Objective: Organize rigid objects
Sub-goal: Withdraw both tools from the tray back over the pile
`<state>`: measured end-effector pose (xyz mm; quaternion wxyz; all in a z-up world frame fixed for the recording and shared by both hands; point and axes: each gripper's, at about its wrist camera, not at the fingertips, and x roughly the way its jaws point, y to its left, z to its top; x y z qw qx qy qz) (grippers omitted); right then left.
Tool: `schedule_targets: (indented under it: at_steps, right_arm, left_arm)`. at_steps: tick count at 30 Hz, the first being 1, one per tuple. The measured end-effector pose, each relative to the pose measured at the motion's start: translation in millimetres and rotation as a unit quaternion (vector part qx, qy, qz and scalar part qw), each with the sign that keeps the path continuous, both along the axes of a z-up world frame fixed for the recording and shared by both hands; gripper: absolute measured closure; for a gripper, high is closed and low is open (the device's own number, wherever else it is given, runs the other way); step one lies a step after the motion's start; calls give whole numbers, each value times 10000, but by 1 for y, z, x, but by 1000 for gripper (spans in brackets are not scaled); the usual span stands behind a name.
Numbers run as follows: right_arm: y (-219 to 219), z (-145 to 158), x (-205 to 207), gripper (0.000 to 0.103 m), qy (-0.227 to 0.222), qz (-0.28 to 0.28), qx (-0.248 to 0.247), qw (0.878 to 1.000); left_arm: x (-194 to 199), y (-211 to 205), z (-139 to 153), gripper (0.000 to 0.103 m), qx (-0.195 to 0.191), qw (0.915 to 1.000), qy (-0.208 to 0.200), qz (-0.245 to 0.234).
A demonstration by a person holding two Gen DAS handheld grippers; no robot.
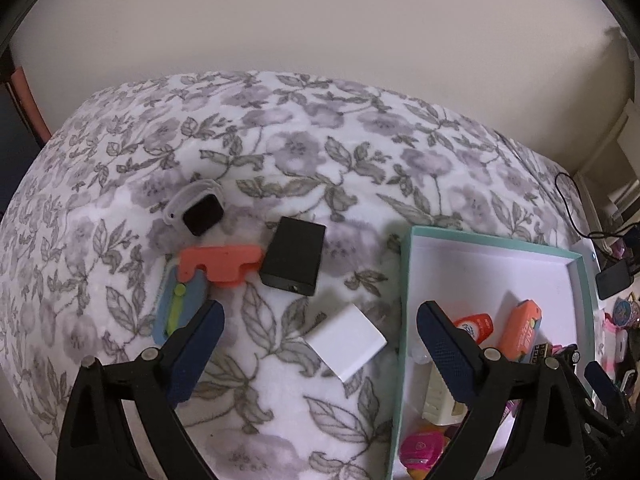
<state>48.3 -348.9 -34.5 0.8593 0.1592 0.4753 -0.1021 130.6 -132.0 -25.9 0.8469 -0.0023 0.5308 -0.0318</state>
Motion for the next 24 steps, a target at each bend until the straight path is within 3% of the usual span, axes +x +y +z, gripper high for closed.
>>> schedule_targets:
  at_steps: [7, 10, 17, 24]
  right_arm:
    - [12, 12, 1, 0, -559, 292, 256, 9977]
    - [26, 14, 3, 0, -652, 481, 114, 9967]
    - [56, 11, 11, 0, -566, 863, 730, 9920]
    - [115, 13, 21, 0, -504, 1543, 673, 9844]
  left_arm:
    - [4, 22, 23, 6, 243, 9990, -338, 188]
    - [6, 40, 36, 6, 244, 9975, -546, 378]
    - [10, 98, 52, 6, 122, 9926, -702, 982]
    - [7, 153, 54, 6, -196, 9866, -613, 1497]
